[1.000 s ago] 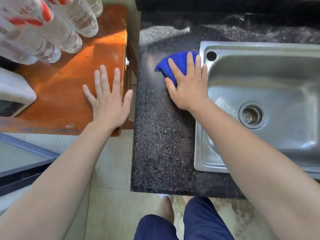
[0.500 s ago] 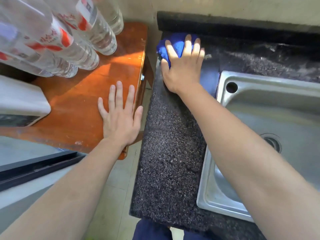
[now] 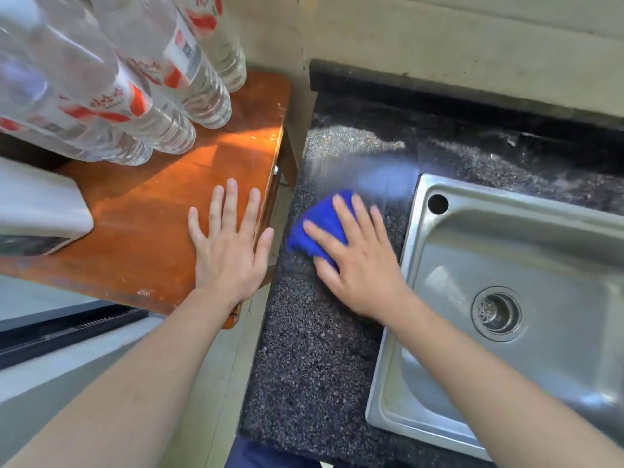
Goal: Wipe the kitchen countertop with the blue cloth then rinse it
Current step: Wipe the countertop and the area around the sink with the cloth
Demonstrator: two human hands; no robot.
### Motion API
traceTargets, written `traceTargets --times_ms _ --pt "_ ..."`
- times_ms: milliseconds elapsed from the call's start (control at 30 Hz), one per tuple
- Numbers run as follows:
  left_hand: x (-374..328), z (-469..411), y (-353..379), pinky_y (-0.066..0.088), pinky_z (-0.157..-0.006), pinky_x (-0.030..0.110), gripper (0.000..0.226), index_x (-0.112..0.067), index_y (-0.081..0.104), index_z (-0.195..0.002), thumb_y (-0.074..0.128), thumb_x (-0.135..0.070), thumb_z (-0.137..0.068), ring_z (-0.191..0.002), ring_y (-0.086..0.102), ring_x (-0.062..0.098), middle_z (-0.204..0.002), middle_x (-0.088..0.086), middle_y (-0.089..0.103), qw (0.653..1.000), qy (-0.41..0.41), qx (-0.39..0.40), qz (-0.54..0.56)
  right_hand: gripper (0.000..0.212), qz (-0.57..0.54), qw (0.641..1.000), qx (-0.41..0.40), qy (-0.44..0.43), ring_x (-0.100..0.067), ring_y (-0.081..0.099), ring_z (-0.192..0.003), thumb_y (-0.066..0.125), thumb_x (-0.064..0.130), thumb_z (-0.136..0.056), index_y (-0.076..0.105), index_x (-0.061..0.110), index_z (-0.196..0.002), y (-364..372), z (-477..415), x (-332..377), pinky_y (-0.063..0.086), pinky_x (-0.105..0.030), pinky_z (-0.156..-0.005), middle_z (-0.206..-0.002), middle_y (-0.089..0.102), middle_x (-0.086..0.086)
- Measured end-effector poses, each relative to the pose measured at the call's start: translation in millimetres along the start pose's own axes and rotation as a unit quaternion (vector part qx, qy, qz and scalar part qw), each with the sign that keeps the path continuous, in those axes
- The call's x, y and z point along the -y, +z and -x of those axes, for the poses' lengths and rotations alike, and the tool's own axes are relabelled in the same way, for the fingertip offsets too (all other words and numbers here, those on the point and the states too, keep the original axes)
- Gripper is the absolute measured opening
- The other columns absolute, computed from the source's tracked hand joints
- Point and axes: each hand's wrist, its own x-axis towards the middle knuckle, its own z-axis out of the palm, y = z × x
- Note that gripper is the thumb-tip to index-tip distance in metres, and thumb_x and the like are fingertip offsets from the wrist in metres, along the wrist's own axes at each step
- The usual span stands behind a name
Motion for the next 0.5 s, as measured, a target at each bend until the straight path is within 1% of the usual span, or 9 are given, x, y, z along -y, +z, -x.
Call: traceTargets --times_ms 67,133,233,300,333,400,500 --pt "-1 -2 -1 0.009 -0.117 0.063 0.065 -0.025 0.012 -0.159 0.022 -0.051 -0.101 -0.154 0.002 0.028 -0.167 0.010 0.003 1.000 -0.002 0.003 0.002 0.056 0.026 0.998 -0.030 0.046 -0.045 0.025 -0.147 0.047 0.050 -0.093 0.047 0.035 -0.147 -1 -60 -14 0.015 -0.057 -0.120 -0.159 0.032 -0.021" --pt "-1 -1 -1 0.008 -0.117 0.063 0.065 -0.026 0.009 -0.159 0.020 -0.052 -0.101 -0.154 0.000 0.028 -0.167 0.010 0.002 1.000 -0.001 0.004 0.007 0.057 0.035 0.992 -0.046 0.111 -0.047 0.025 -0.145 0.042 0.051 -0.093 0.046 0.035 -0.148 -6 -115 -20 0.015 -0.057 -0.118 -0.158 0.031 -0.023" --pt "0 -1 1 0.008 -0.118 0.063 0.065 -0.027 0.008 -0.159 0.018 -0.054 -0.101 -0.154 -0.001 0.028 -0.167 0.010 0.001 1.000 0.002 0.001 0.007 0.059 0.030 0.975 -0.032 0.220 -0.043 0.013 -0.150 0.035 0.051 -0.096 0.033 0.040 -0.153 -10 -161 -9 0.011 -0.053 -0.120 -0.164 0.017 -0.019" --pt "1 -1 2 0.008 -0.118 0.063 0.066 -0.027 0.007 -0.159 0.018 -0.054 -0.101 -0.154 -0.001 0.028 -0.167 0.010 0.001 1.000 0.003 0.000 0.008 0.058 0.038 0.971 -0.022 0.237 -0.042 0.010 -0.151 0.034 0.051 -0.098 0.031 0.039 -0.154 -8 -155 2 0.011 -0.054 -0.120 -0.165 0.015 -0.019" --pt "2 0 2 0.008 -0.117 0.063 0.066 -0.027 0.007 -0.159 0.018 -0.054 -0.101 -0.154 -0.001 0.029 -0.167 0.011 0.001 1.000 0.003 -0.001 0.010 0.057 0.039 0.972 -0.030 0.228 -0.043 0.013 -0.150 0.035 0.050 -0.098 0.034 0.038 -0.153 -6 -141 5 0.012 -0.055 -0.119 -0.164 0.018 -0.020" --pt "2 1 3 0.008 -0.117 0.064 0.066 -0.026 0.006 -0.159 0.018 -0.054 -0.101 -0.153 0.000 0.030 -0.167 0.011 0.001 1.000 0.005 -0.003 0.013 0.055 0.023 0.974 -0.052 0.219 -0.044 0.016 -0.149 0.039 0.049 -0.097 0.041 0.034 -0.150 -1 -100 10 0.015 -0.057 -0.117 -0.162 0.023 -0.021" --pt "2 2 2 0.009 -0.116 0.065 0.067 -0.024 0.008 -0.159 0.018 -0.054 -0.101 -0.153 0.002 0.031 -0.167 0.013 0.002 1.000 0.013 -0.006 0.019 0.055 -0.004 0.970 -0.053 0.235 -0.043 0.011 -0.151 0.043 0.049 -0.098 0.039 0.035 -0.152 11 -19 28 0.014 -0.056 -0.120 -0.164 0.019 -0.019"
